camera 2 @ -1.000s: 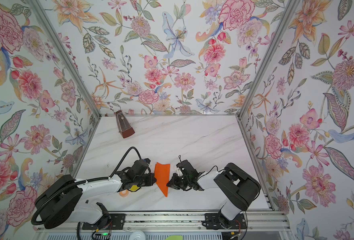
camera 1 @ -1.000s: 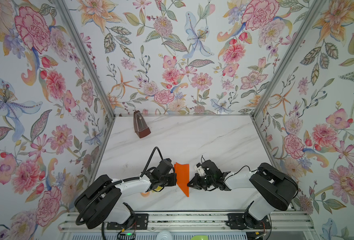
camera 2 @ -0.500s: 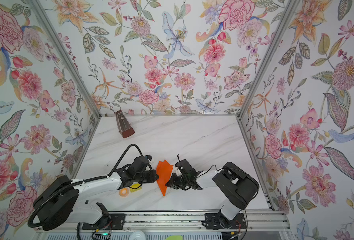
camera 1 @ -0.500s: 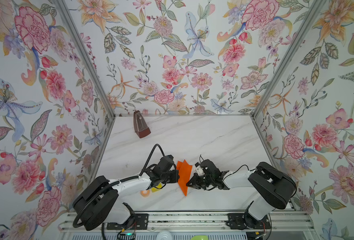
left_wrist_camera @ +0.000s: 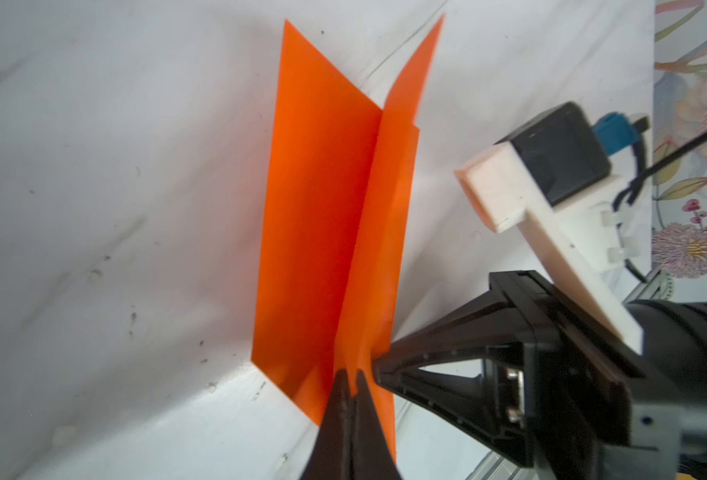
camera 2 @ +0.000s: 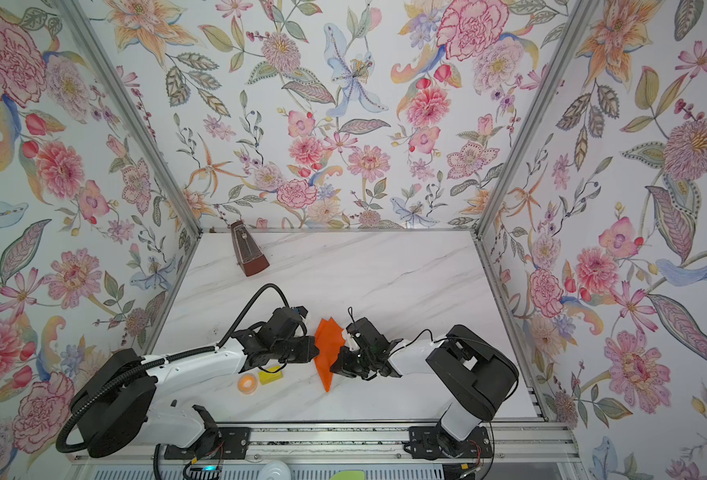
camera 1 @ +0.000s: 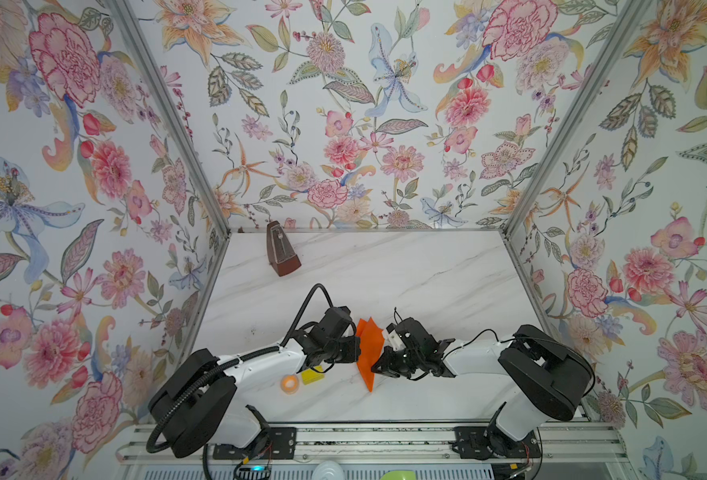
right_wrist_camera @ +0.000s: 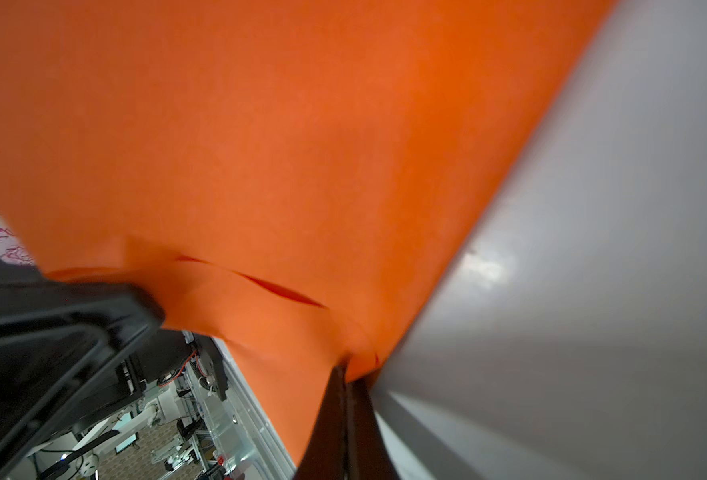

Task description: Fold a paper plane with a square sheet of paper (fold left side to right side)

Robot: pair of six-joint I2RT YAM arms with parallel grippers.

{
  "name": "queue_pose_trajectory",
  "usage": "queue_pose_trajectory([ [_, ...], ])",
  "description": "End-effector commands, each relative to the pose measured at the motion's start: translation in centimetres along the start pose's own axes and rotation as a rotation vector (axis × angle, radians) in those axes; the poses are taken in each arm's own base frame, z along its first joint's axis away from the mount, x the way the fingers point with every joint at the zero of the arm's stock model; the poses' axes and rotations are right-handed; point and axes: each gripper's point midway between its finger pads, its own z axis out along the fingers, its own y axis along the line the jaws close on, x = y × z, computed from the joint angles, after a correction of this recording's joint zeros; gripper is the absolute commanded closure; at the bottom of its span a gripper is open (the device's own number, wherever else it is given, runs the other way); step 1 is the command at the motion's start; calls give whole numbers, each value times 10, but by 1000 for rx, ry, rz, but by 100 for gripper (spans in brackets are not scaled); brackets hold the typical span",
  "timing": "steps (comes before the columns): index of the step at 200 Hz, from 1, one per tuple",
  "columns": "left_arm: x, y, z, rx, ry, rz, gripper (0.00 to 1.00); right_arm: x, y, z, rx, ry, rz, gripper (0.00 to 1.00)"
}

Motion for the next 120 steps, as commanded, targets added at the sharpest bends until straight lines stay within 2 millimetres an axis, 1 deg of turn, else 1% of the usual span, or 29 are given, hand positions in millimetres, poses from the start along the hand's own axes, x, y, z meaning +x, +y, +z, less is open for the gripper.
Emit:
queue_pose_trajectory([
  [1, 1, 13, 2, -92, 8, 39, 100, 4, -12, -8, 105, 0, -25, 100],
  [21, 3, 14, 5, -98, 10, 38, 100, -1, -3, -14, 125, -17, -74, 100],
  [49, 1, 8, 5, -56, -8, 21, 100, -5, 3, -16, 147, -31, -126, 100],
  [120, -10, -12, -6, 27, -50, -11, 100, 2, 3, 0, 195, 25, -196, 100],
])
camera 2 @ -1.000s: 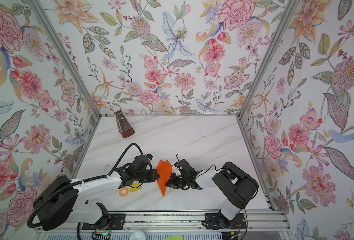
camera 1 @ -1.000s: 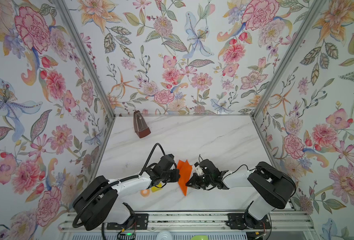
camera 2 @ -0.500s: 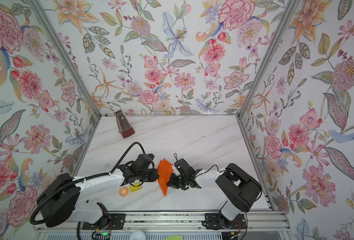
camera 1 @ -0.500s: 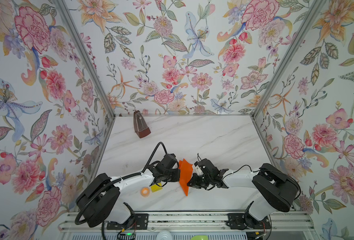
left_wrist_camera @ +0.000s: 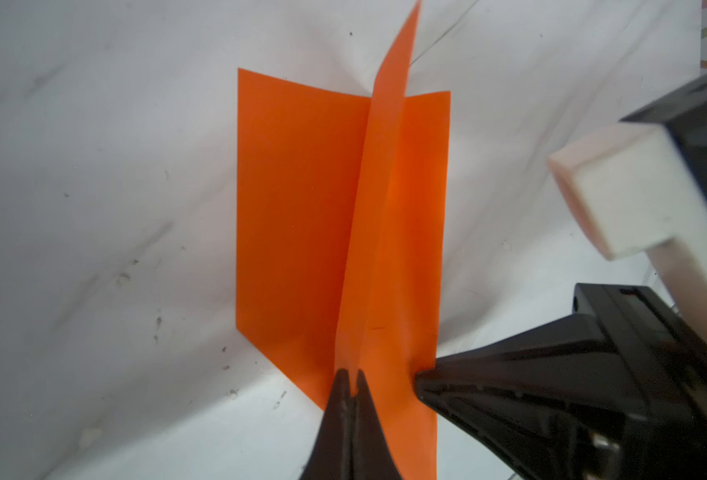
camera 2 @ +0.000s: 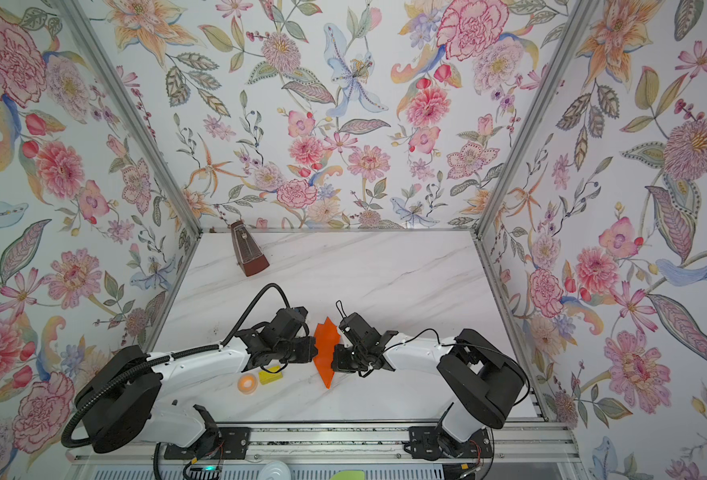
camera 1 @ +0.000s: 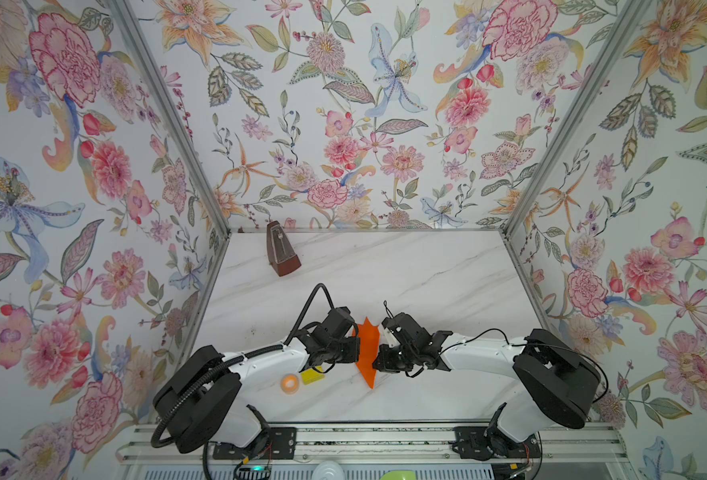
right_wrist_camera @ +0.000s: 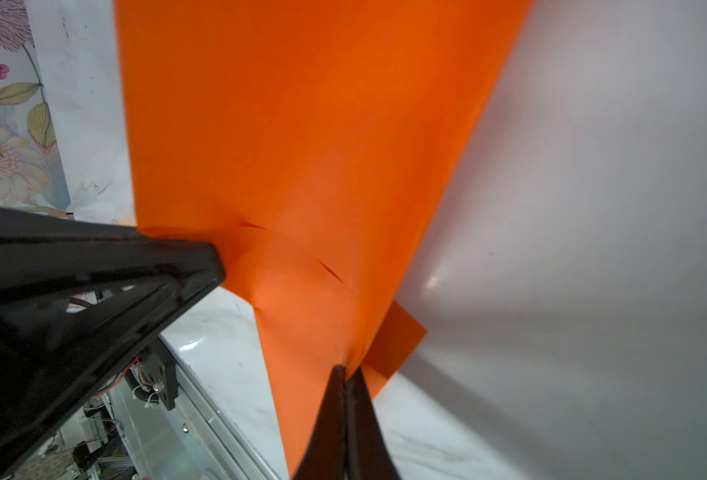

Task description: Fold a paper plane with a square sheet of paper (fold left side to right side)

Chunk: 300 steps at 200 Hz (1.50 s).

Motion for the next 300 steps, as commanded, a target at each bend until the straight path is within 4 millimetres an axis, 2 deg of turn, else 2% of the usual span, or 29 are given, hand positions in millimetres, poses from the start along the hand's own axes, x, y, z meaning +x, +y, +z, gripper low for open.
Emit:
queue_pose_trajectory([
  [1, -8, -15, -8, 53, -31, -7, 100, 8, -6, 8, 50, 40, -42, 100],
  [55, -12, -20, -9, 62, -33, -12, 100, 22, -18, 21, 85, 82, -50, 100],
  [95, -10, -20, 1, 65, -7, -18, 100, 20, -18, 17, 97, 64, -50, 100],
  [124, -8, -11, 1, 32, -21, -23, 100, 11, -10, -1, 92, 11, -25, 82],
  [150, -2, 1, 4, 8, -28, -46, 100, 6, -18, -19, 115, -40, 65, 71],
  [164, 1, 5, 7, 9, -28, -63, 100, 6, -17, -26, 103, -54, 99, 68],
  [192, 3, 7, 10, 20, -40, -90, 100, 7, -2, -33, 40, -60, 121, 67],
  [221, 2, 8, 8, 23, -55, -104, 100, 11, -14, -35, 83, -58, 164, 64],
  [244, 1, 5, 5, 32, -61, -108, 100, 9, -8, -39, 61, -73, 172, 61],
  [251, 0, 5, 4, 34, -65, -109, 100, 8, -5, -41, 50, -81, 172, 62],
  [268, 0, 5, 1, 35, -73, -113, 100, 7, 11, -42, -33, -91, 159, 74],
  [287, 1, 6, 1, 34, -74, -117, 100, 11, 27, -34, -160, -56, 169, 83],
  [300, 2, 7, 2, 31, -70, -121, 100, 14, 29, -26, -184, -30, 180, 87],
])
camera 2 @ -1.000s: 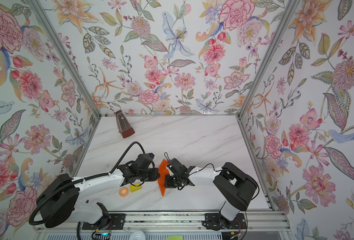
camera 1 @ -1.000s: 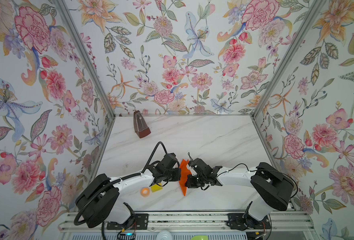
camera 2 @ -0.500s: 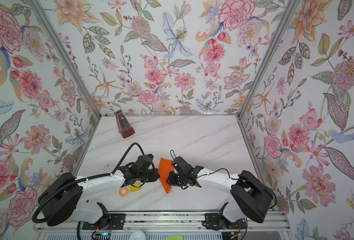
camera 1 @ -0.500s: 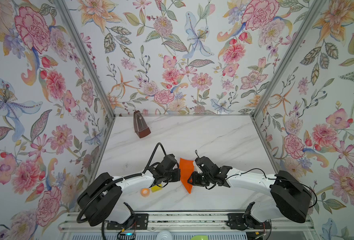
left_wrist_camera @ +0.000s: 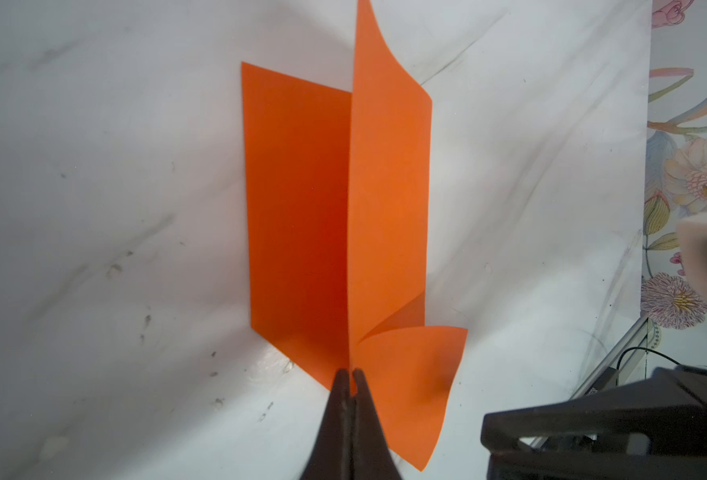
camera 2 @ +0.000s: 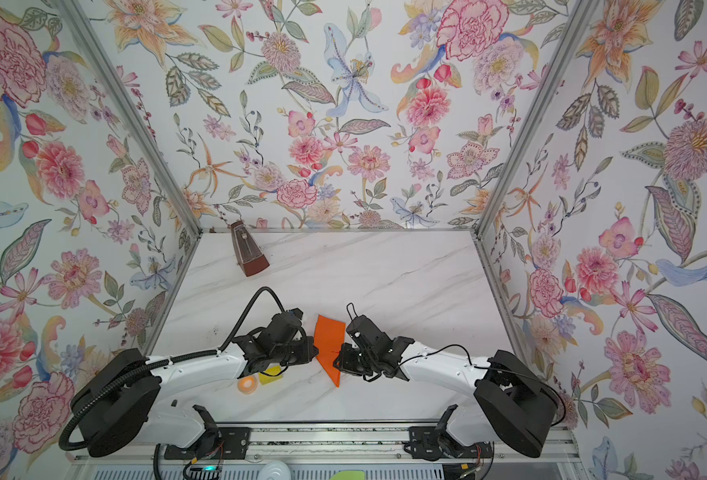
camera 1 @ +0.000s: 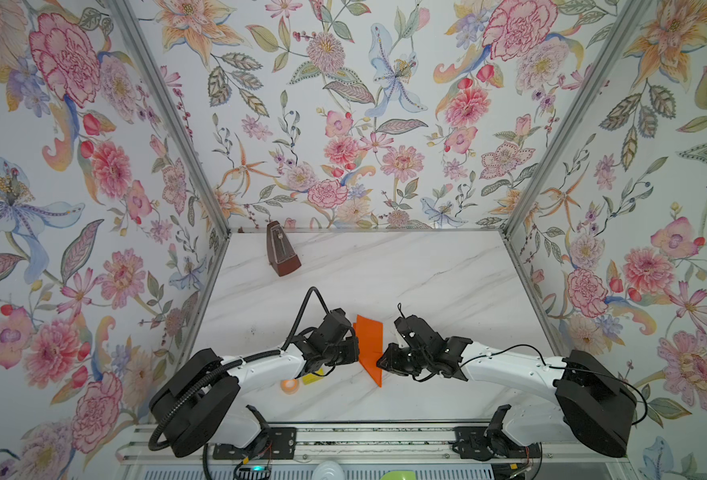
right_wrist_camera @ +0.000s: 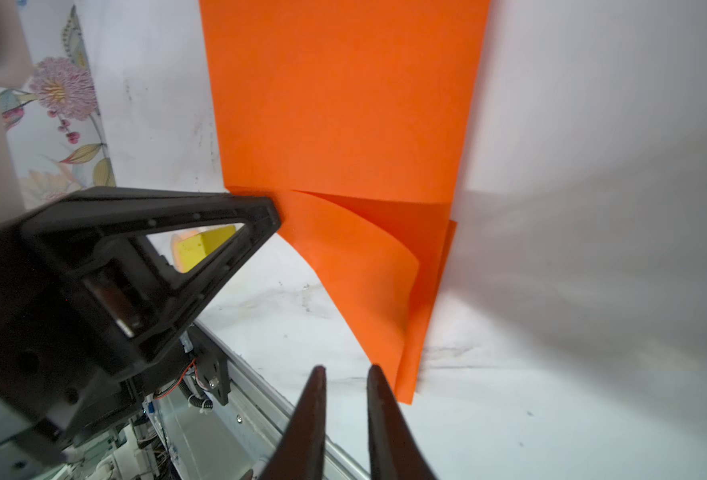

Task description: Fold a paper plane with a square sheet of paper (fold left side to right side)

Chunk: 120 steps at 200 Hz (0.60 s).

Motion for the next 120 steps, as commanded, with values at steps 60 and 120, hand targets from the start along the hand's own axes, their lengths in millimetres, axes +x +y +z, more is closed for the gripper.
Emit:
queue_pose_trajectory([
  [60, 3, 4, -2, 0, -11, -18, 100, 12, -23, 29, -30, 87, 54, 94],
  [120, -3, -9, -5, 40, -14, -20, 100, 28, -61, 43, 85, 155, 71, 96],
])
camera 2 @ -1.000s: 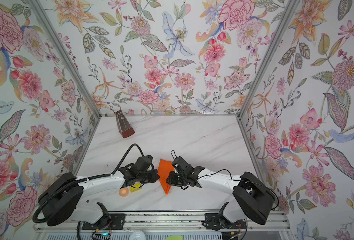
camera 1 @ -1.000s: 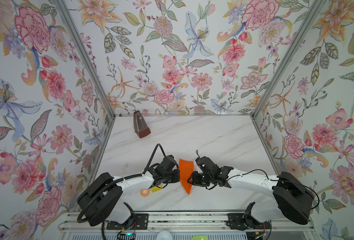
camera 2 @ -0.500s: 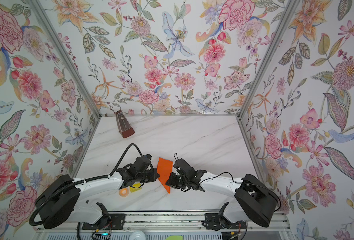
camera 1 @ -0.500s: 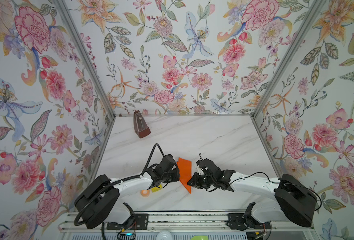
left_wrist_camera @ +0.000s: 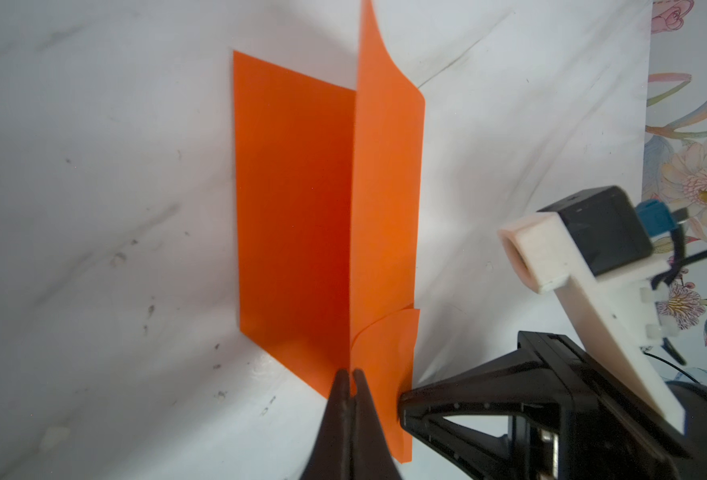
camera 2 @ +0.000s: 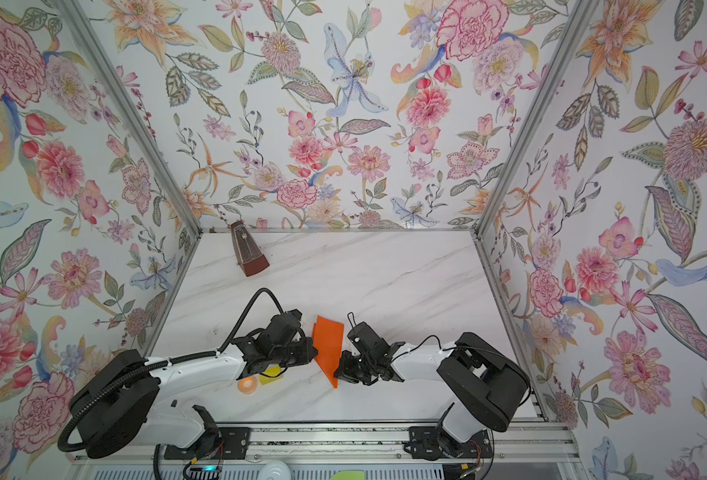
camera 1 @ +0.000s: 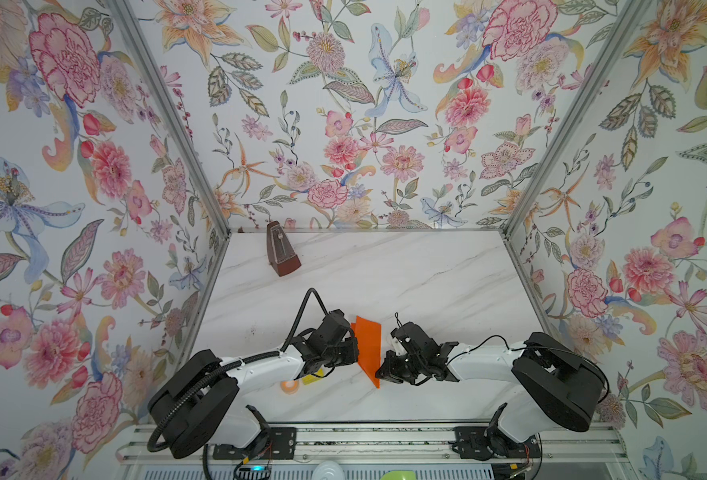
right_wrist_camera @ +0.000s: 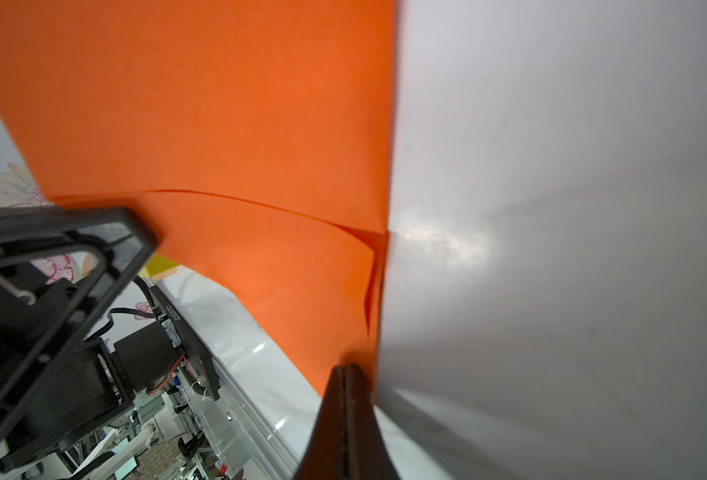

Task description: Fold a paper plane with a square sheet of paper (fold left side to right side)

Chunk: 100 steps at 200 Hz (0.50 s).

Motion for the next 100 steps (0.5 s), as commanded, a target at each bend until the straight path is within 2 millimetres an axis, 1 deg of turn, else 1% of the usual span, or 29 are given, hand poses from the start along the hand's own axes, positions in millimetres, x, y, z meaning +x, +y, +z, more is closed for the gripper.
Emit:
queue_pose_trajectory([
  [1, -6, -12, -4, 40, -16, -1, 100, 10, -28, 8, 87, 43, 9, 96],
  [45, -14, -28, -3, 80, -22, -1, 100, 15, -35, 13, 112, 71, -9, 98],
  [100, -19, -43, 7, 124, -11, -8, 100, 20, -43, 18, 139, 94, -20, 100],
])
